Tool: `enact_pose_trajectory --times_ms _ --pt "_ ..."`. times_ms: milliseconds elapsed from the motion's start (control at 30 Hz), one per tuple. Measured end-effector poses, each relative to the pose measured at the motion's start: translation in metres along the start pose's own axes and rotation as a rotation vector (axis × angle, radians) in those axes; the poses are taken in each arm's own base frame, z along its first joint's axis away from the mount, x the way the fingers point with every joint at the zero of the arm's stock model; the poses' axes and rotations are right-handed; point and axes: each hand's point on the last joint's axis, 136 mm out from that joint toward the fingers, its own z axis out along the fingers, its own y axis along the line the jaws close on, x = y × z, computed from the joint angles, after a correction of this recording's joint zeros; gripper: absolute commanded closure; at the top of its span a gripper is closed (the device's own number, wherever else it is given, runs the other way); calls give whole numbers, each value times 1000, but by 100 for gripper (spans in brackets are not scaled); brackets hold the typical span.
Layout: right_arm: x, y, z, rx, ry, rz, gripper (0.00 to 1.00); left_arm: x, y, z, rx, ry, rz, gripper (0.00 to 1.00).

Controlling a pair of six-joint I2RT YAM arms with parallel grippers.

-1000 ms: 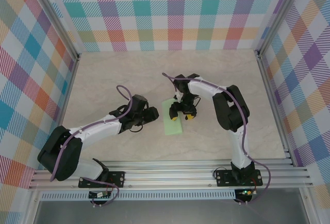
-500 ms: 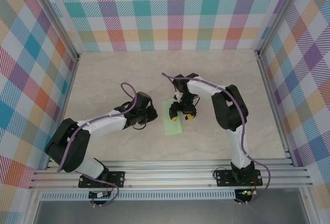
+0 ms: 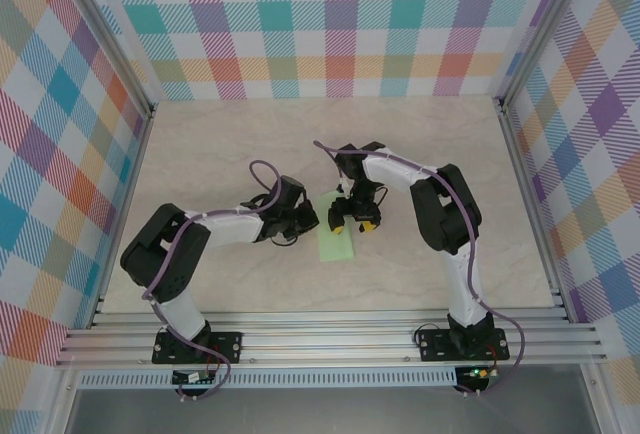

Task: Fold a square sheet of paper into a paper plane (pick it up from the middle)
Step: Hold the square sheet of paper at the center of the table.

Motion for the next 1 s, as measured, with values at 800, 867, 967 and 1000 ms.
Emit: enact_pose_trajectory --times_ms 800,867,967,1000 --pt "0 2 -3 -8 -16 8 20 4 -6 24 46 44 -22 100" --pt "-1 4 -4 -20 -32 8 18 4 -5 24 46 44 -22 100" --pt "-1 3 -9 -30 -73 9 18 4 -5 24 49 42 -21 100" --pt "-2 -1 -11 -30 -91 16 18 4 -5 24 49 42 -21 100"
